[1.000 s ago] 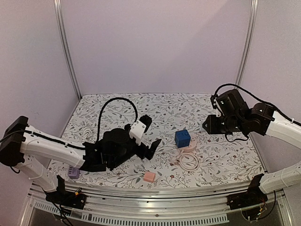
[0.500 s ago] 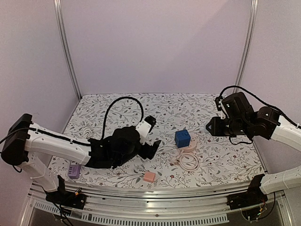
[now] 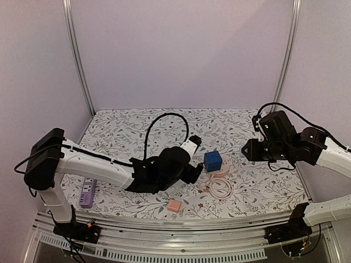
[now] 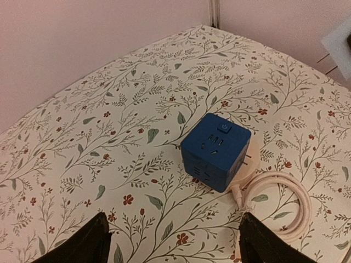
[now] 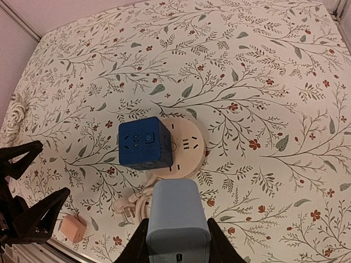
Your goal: Insert the plug
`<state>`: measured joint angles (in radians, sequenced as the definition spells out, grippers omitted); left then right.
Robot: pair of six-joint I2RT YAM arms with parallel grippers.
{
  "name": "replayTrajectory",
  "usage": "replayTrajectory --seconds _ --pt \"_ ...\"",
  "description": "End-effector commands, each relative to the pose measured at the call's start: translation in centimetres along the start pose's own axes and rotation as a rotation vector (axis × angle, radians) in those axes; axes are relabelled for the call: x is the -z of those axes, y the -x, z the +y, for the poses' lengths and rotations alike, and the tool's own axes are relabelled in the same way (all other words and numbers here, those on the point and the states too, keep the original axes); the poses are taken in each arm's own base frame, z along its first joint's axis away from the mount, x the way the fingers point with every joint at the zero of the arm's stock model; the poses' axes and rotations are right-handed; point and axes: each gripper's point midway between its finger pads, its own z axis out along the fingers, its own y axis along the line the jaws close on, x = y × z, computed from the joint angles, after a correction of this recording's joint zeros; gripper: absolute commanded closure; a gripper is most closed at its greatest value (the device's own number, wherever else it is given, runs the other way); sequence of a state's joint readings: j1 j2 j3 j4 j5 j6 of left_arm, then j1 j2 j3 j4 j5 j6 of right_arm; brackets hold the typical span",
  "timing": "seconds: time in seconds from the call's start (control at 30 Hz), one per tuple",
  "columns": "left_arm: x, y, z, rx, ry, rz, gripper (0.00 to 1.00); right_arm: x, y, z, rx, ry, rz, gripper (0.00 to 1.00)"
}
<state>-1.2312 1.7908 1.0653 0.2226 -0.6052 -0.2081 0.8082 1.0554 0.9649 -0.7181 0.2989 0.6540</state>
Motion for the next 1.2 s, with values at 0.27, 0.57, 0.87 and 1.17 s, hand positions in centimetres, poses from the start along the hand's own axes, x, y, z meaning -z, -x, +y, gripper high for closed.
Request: replayTrajectory --seconds 0.27,0.57,0.87,1.17 --pt "-4.6 0.4 -5.7 -0.022 -0.086 0.039 0.18 0.5 0.4 -0.6 -0.030 -0.004 -0.036 1.00" --pt "-8.4 0.5 -6.5 0.070 0.039 0.049 0.09 0.3 0.0 -1.1 -0.036 -0.020 -0.033 1.00" --pt "-11.0 -0.9 -6.2 0.081 0.182 0.067 0.11 0.6 -0.3 -1.4 -0.045 -0.013 -0.034 1.00" --pt "-11.7 -2.4 -5.6 0.078 0.220 0.070 0.40 0.7 -0.4 -1.4 -0.052 -0.004 -0.030 1.00"
